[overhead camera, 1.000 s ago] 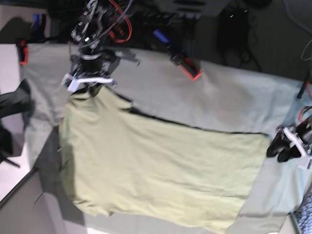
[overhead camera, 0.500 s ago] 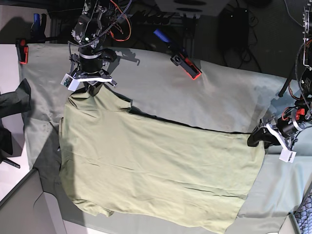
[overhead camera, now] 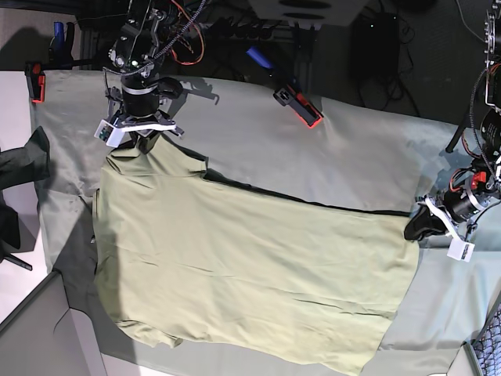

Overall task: Fold the T-shirt properly
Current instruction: 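Pull the shirt with both grippers, stretching it between them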

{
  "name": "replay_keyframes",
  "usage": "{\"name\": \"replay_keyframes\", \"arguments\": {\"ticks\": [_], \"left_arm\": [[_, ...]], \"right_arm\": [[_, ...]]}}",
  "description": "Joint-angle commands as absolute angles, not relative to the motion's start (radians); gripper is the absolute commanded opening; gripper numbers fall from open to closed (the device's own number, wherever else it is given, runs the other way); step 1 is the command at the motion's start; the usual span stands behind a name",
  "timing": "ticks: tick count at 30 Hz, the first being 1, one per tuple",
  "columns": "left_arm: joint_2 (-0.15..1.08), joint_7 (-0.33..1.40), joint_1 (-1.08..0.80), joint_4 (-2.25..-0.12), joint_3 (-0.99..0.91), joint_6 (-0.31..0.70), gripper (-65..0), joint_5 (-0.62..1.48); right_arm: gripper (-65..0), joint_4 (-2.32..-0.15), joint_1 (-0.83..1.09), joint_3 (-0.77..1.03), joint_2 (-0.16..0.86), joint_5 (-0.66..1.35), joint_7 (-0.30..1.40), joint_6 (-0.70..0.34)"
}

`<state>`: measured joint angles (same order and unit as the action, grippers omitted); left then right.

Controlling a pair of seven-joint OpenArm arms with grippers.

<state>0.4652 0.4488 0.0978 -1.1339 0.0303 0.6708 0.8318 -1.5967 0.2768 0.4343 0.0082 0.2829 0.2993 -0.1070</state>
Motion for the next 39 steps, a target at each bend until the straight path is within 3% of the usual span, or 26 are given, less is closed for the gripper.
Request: {"name": "replay_keyframes", "arguments": {"ticks": [1,11,19,28,39], "left_arm": [[0.491,0.432,0.117,-1.152,0.015,0.698,-65.0,0.872],[0.606,0.612,0.003,-1.180,-0.028,0.698,-65.0,1.140],[0.624,0.637,-0.143,-1.442,-0.107,0.698,-65.0,1.216],[0.606,0.636,-0.166,-1.595,-0.144,0.698,-65.0,1.206],[0.507,0.535,-0.087,-1.573,-0.137,0.698,-65.0,0.970]], "right_arm": [[-65.0,-1.610,0.282,0.439,0.034,0.273,0.314,-0.144],[-65.0,-1.774,0.471,0.470,0.152,0.381,0.378,-0.188],[-65.0,-1.873,0.549,0.593,0.155,0.484,0.405,-0.226],[-65.0,-1.895,0.437,0.635,0.181,0.512,0.439,-0.235],[-65.0,-1.808,0.240,0.579,0.237,0.467,0.449,-0.236]]}}
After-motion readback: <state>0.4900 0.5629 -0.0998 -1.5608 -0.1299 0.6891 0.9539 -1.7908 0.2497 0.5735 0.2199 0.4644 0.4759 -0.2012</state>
